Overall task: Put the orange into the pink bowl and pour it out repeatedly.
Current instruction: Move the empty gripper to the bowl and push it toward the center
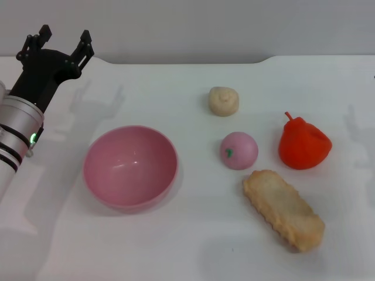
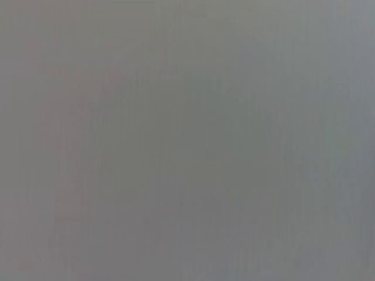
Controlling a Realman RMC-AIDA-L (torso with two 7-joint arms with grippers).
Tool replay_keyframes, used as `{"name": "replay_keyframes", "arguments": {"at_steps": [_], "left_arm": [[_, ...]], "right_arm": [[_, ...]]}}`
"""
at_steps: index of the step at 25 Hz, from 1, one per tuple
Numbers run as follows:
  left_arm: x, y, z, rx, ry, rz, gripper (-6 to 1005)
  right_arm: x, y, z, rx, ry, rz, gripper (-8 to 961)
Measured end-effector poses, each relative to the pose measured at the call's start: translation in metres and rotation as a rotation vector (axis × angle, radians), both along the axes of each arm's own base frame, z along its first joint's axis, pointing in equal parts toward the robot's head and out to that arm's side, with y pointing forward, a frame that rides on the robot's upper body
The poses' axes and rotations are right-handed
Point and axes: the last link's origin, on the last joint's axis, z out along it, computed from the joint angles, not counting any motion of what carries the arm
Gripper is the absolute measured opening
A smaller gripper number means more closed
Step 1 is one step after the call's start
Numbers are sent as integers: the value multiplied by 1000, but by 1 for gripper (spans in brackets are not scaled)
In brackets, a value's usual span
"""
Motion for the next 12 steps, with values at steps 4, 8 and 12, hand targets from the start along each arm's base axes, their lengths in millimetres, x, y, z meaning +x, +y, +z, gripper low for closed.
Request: {"name": "replay_keyframes", "arguments": {"at_steps": [4,8,12], "left_arm": [[0,0,0,0,0,-1,824],[1,0,0,-1,1,-2,821],[1,0,-1,-6,-5,-5,818]], "right_arm": [[0,0,0,0,-1,-1,827],[0,0,0,0,-1,-1,826],[1,-1,0,0,-1,-2,826]]}}
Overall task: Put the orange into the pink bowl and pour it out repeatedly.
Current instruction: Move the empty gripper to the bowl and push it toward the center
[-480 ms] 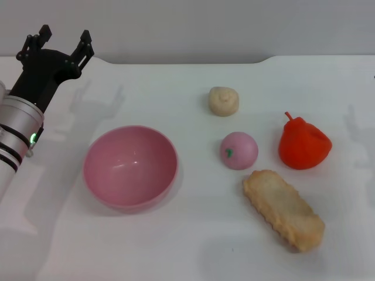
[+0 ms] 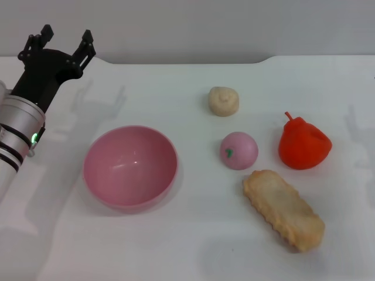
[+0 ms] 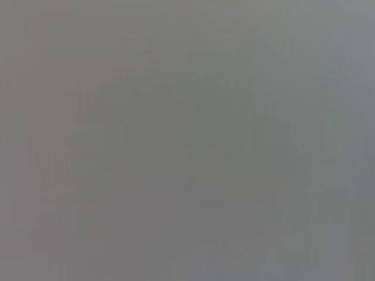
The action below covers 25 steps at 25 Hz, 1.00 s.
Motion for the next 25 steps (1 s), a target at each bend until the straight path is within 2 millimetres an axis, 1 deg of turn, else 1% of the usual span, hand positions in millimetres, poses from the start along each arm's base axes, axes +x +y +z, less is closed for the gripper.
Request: {"name": "replay_keyframes", "arguments": {"at_steps": [5,8,11,14,15,19,20,21,22,23,24,25], "left_arm": [[10,-2,1,-8,-23,-24,814],[18,0,8,-7,-53,-5,812],[26,6,17,-27,-46,28,809],[40,13,25,-76,-14,64,807],[48,17,29,-107,12,94,806],[48,17,29,-107,12,94,803],[48,17,29,-107,12,94,803],[68,20,37,-180,103,185,802],[82,18,41,-220,173,236,801],[82,18,41,-220,173,236,800],[91,14,45,-247,230,271,800],[96,11,47,-258,252,282,799]], "right_arm": [[0,-1,0,0,0,-2,826],[1,-1,-1,-6,2,-6,827],[2,0,-2,-19,5,-16,827],[3,1,-3,-28,7,-23,827],[2,2,-3,-30,9,-23,826],[1,7,-1,-46,42,-44,826],[1,9,2,-50,63,-60,826],[1,10,4,-63,86,-81,826],[0,12,7,-72,105,-97,826],[1,13,12,-82,120,-120,826],[1,15,17,-96,128,-139,826],[-1,18,24,-102,131,-146,826]]}}
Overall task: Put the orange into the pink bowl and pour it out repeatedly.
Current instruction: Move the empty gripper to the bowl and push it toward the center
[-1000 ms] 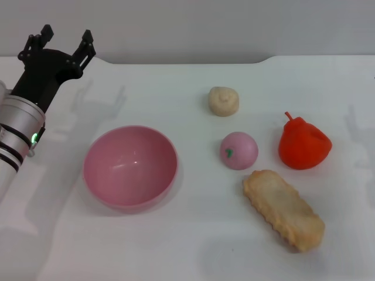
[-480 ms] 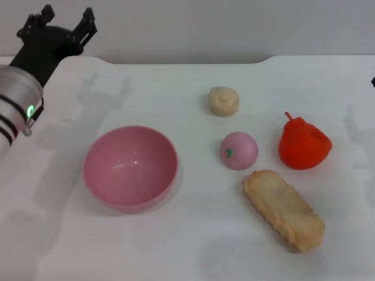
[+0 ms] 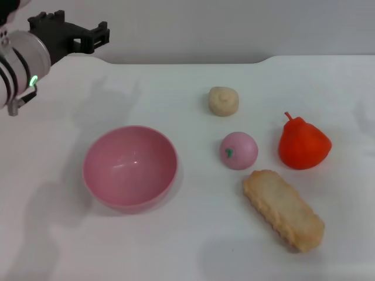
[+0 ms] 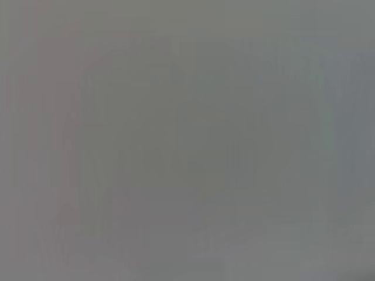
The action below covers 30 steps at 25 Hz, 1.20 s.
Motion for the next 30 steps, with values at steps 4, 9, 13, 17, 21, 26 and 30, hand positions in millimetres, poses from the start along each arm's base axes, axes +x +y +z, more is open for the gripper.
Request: {"name": "replay_keyframes", "arguments": {"at_steps": [4,9,13,17,21,26,30], "left_arm": [[4,-8,6,-61,41,69,796],[-5,-17,13,-201,109,265,792],[-6,-28,8,-325,166,340,789],[-1,-37,1,-416,202,382,786],[5,-43,-8,-479,210,393,783],[18,-46,-19,-529,205,388,779],[19,-47,-22,-539,213,392,776]], "right_arm": [[-3,4,10,-29,-22,-11,826],[-8,6,14,-11,-71,18,826],[-8,7,17,-1,-75,22,826],[-7,6,19,16,-81,24,826],[-6,6,17,18,-86,26,827],[-5,6,16,17,-88,26,827],[-5,7,15,13,-90,26,827]]}}
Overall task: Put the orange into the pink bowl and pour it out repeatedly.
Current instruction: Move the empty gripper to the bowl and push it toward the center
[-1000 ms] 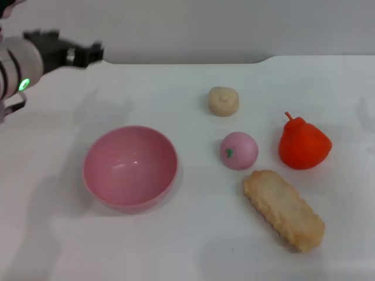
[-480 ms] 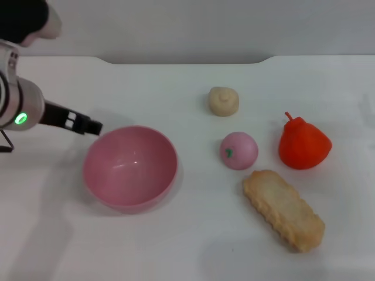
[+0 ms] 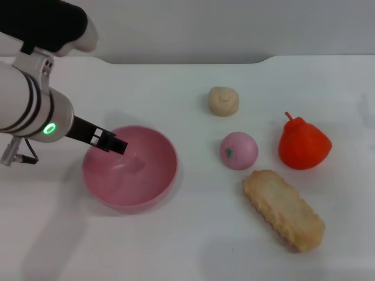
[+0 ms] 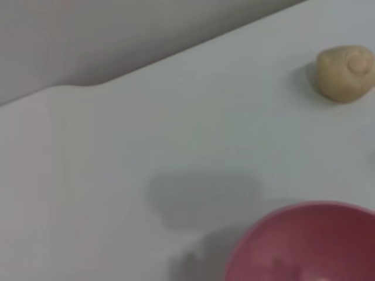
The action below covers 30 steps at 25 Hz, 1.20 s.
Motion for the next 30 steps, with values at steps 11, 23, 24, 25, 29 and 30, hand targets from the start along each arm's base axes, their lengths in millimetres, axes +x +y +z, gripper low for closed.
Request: {"name": "replay_keyframes", "arguments": {"at_steps": [11,23,24,25,29,30], "left_arm": [[-20,3,-10,16,-4,54,767],[-42,0,-16,50,-38,95,758],[-42,0,-16,50,-38,95,758],[-44,0,-18,54,-43,97,757],[-46,0,-21,52,-43,101,754],[-46,0,-21,52,-43,101,753]], "right_arm": [[-1,-1,-1,2,1,7,827],[-8,1,-3,-3,0,28,827],[-9,1,-3,-4,0,30,826],[-9,1,-3,-4,0,31,826],[-11,1,-3,-4,0,36,826],[-11,2,-3,-4,0,37,826]]}}
